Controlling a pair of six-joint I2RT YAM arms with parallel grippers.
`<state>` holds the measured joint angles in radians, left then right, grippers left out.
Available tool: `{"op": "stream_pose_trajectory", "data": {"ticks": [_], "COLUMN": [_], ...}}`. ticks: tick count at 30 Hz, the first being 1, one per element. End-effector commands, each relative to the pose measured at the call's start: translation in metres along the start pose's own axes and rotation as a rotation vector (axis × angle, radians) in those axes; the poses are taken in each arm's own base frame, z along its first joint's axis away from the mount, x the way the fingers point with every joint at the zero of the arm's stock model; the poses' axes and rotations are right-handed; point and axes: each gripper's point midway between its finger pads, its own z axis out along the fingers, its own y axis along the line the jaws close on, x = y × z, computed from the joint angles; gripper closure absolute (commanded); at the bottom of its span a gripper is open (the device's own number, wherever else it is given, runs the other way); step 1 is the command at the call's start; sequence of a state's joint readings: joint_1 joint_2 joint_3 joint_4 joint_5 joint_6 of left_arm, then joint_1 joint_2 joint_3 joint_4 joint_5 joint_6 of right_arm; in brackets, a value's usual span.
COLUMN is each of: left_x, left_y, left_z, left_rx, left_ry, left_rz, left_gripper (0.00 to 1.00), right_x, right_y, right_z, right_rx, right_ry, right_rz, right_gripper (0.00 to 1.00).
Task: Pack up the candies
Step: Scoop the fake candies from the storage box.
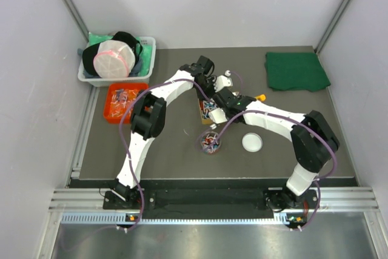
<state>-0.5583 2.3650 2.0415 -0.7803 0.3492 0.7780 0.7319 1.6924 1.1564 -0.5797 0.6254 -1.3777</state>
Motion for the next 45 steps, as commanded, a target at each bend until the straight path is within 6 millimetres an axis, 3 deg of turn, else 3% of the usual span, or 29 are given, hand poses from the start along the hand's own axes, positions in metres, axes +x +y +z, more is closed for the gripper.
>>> {"op": "stream_pose_trajectory", "data": {"ticks": [1,11,16,28,40,45], "left_x": [-0.042,-0.040,-0.042,-0.045,-0.049,-0.047], "left_y": [0.008,0.006,0.005,-0.003,-0.006,-0.006], "left_z": [-0.032,-0.032,-0.035,-0.030,-0.028,-0.027], "left_rx": [-0.051,-0.050,-0.048,-0.040,-0.041,-0.040], "left_ry": [-0.122,-0.121,-0.127,-0.109,-0.104,-0.101], "left_rz": [0.022,0.024,0.032,0.073,0.080,0.072], "left_gripper": [1.00,1.00,1.00,1.00,1.00,1.00], "right_x": [-0.018,-0.047,-0.045,-0.060,-0.089,-0.100], "right_y": [0.000,0.017,0.026,0.019,0.017,0.029], "right_z": [0.003,0.001,0.009,0.030,0.026,0.018], "right_rx": [-0.006,-0.093,-0.123,-0.082,-0.108,-0.201], "right_ry": [-0.018,-0.221,-0.266,-0.287,-0.374,-0.445], "right_rz": [-0.011,0.042,0.026,-0.041,-0.015,0.058], "right_gripper": [1.00,1.00,1.00,1.00,1.00,1.00]}}
